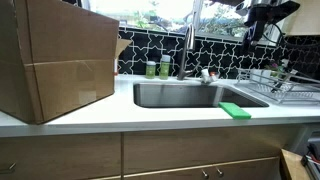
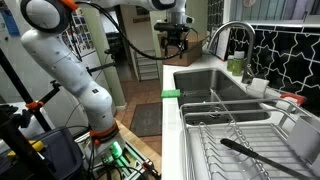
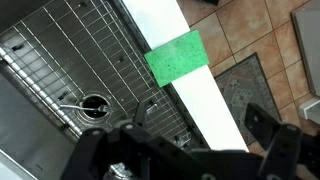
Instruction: Move the sponge to the opposite side of the sink
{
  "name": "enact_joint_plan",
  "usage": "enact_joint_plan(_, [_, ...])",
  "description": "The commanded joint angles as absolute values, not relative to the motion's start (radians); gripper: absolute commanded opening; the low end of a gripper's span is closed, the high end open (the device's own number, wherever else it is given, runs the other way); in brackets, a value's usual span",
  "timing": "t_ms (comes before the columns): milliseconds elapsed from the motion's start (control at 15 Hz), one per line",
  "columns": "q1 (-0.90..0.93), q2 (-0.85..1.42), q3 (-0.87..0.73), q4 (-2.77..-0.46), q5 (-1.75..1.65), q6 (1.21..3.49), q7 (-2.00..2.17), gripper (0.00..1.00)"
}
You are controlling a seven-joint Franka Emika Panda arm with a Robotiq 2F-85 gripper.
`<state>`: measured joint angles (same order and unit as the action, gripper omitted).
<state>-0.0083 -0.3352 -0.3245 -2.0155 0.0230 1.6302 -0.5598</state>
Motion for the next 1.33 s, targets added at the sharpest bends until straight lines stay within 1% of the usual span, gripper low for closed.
enact_joint_plan(0, [-0.040,-0.330,-0.298,-2.013,0.032,1.628,-0.568,1.00])
enact_joint_plan(533, [-0.043,-0.329,-0.297,-2.011,0.031,1.641,-0.569,1.00])
enact_joint_plan(867, [-0.098,-0.318,-0.301,-1.991,0.010,1.702,-0.480,1.00])
enact_joint_plan(1067, [-0.149,-0.307,-0.301,-1.978,-0.007,1.762,-0.365,1.00])
enact_joint_plan(1267, [-0.182,-0.294,-0.304,-1.965,0.011,1.874,-0.273,1.00])
